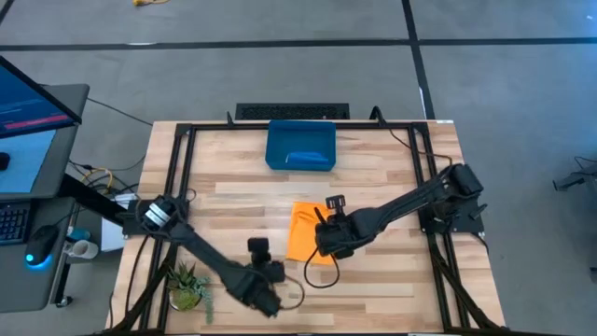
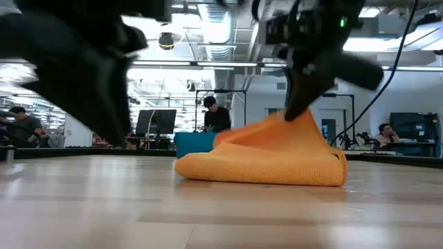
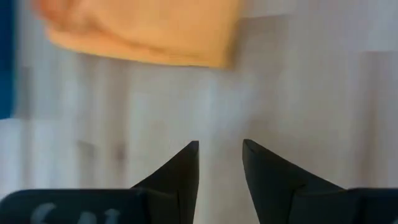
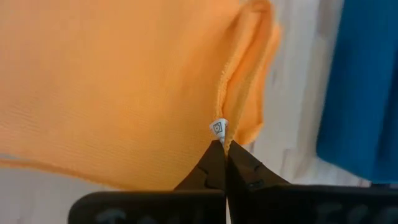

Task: Roll microfiber towels into tight, uniform cylinder then place into a basket
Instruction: Fold the orange microfiber towel

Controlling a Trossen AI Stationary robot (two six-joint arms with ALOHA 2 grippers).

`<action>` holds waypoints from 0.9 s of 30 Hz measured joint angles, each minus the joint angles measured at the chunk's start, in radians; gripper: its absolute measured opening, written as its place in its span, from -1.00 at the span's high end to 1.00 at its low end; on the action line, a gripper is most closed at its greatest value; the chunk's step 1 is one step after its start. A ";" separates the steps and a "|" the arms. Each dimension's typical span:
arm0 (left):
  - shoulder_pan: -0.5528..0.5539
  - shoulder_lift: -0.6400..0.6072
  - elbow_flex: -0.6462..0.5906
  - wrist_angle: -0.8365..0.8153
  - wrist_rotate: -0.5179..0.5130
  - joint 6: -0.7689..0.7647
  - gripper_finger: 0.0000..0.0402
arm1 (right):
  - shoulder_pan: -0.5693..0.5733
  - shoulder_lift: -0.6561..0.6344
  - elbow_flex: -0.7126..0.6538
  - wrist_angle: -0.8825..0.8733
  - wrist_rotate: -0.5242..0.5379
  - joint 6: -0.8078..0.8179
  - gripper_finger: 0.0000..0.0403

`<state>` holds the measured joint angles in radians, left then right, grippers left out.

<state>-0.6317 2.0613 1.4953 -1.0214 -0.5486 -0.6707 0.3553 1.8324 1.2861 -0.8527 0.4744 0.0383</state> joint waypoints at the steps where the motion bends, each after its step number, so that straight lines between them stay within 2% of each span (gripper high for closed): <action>1: -0.017 0.000 0.004 0.012 0.006 -0.005 0.42 | 0.000 -0.018 0.000 0.006 0.001 -0.007 0.95; 8: -0.089 0.000 0.047 0.049 -0.040 -0.015 0.42 | -0.057 -0.097 0.001 0.054 -0.009 -0.087 0.98; 15: -0.101 0.000 0.050 0.044 -0.061 -0.015 0.42 | -0.157 -0.051 0.001 0.088 -0.192 -0.099 0.97; 19: -0.100 0.000 0.050 0.047 -0.061 -0.013 0.42 | -0.183 -0.019 0.000 0.073 -0.201 -0.088 0.96; 22: -0.101 0.000 0.050 0.048 -0.060 -0.010 0.42 | -0.196 -0.011 0.000 0.068 -0.209 -0.067 0.88; 27: -0.099 0.000 0.050 0.051 -0.060 -0.009 0.42 | -0.201 -0.011 0.000 0.075 -0.205 -0.062 0.61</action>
<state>-0.7309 2.0609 1.5448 -0.9705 -0.6090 -0.6793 0.1543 1.8214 1.2865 -0.7774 0.2689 -0.0241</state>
